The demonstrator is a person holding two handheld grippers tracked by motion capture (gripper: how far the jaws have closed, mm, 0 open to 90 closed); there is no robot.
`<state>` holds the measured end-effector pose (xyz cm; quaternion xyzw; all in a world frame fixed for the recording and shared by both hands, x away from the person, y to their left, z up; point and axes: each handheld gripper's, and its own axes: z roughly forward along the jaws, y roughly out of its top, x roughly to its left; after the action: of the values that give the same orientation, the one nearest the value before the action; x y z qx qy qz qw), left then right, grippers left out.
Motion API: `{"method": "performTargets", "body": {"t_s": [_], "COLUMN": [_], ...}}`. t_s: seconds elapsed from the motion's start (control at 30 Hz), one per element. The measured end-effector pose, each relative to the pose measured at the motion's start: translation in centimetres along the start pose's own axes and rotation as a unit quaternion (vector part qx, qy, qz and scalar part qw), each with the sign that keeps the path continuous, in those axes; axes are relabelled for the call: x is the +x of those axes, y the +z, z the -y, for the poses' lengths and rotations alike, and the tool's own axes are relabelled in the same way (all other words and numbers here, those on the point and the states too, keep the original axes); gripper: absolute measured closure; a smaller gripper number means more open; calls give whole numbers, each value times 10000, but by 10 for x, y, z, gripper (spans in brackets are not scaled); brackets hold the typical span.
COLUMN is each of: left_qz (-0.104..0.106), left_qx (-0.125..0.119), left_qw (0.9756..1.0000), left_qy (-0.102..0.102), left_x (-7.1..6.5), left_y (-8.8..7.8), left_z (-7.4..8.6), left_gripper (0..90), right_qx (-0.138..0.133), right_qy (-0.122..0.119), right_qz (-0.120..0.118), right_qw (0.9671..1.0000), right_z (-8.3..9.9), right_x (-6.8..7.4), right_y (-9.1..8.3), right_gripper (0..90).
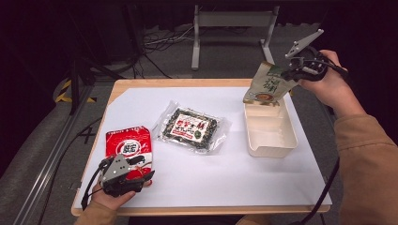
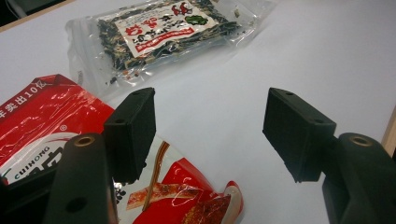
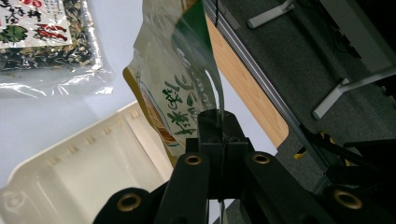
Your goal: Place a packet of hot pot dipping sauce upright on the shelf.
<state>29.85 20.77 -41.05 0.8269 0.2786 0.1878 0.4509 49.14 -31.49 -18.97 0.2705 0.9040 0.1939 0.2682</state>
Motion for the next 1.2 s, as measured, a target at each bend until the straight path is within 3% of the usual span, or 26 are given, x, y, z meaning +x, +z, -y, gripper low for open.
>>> {"method": "performTargets", "body": {"t_s": [0.33,0.63,1.2], "left_qz": [-61,-155,-190], "left_qx": [6,37,31], "left_qw": [10000,9998,9997], "left_qy": [-26,-110,-127], "left_x": [0,-1,-1], "left_y": [-3,-9,-11], "left_z": [3,7,9], "left_gripper": [348,348,348], "right_qx": [79,140,363], "right_qy": [-25,-33,-117], "right_qz": [193,215,392], "right_qw": [9998,9997,9985], "right_z": [3,4,9], "right_x": [-10,-18,-22], "right_y": [11,24,47], "right_gripper": [894,894,894]}}
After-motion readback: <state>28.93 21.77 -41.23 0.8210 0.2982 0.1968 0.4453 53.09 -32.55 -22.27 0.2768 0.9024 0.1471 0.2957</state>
